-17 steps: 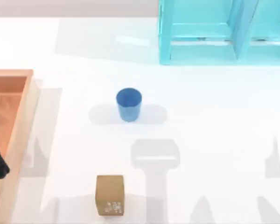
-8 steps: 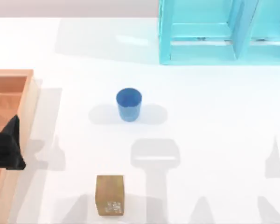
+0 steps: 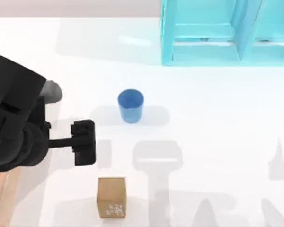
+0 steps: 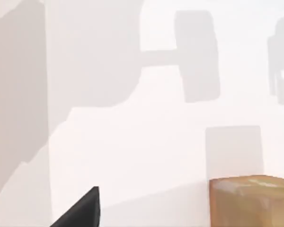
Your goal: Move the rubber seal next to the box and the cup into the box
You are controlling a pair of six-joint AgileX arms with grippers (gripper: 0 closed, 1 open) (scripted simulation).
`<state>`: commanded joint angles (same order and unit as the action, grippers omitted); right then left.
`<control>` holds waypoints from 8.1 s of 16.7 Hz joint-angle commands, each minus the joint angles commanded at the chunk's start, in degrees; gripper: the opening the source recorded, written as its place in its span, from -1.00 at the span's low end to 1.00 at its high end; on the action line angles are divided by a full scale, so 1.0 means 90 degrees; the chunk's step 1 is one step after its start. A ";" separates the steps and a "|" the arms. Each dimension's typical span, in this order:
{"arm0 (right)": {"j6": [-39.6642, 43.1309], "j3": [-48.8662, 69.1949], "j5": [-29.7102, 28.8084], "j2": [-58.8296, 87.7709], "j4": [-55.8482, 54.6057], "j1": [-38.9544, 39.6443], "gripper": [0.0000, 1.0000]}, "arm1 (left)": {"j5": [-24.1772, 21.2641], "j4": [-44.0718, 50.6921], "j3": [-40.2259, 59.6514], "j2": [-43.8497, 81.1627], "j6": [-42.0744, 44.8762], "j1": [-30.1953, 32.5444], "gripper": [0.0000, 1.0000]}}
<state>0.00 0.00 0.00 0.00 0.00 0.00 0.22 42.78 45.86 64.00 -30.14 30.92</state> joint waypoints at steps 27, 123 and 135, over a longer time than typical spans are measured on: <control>0.0000 0.0000 0.0000 0.0000 0.0000 0.0000 1.00 | -0.0013 0.0369 0.1366 0.4258 -0.1713 0.1775 1.00; 0.0000 0.0000 0.0000 0.0000 0.0000 0.0000 1.00 | 0.0003 0.3427 0.3178 0.3075 0.0676 -0.0588 1.00; 0.0000 0.0000 0.0000 0.0000 0.0000 0.0000 1.00 | -0.0013 0.4438 0.4416 0.3341 0.0615 -0.0532 1.00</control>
<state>0.00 0.00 0.00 0.00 0.00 0.00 0.10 82.73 85.60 94.07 -24.61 26.13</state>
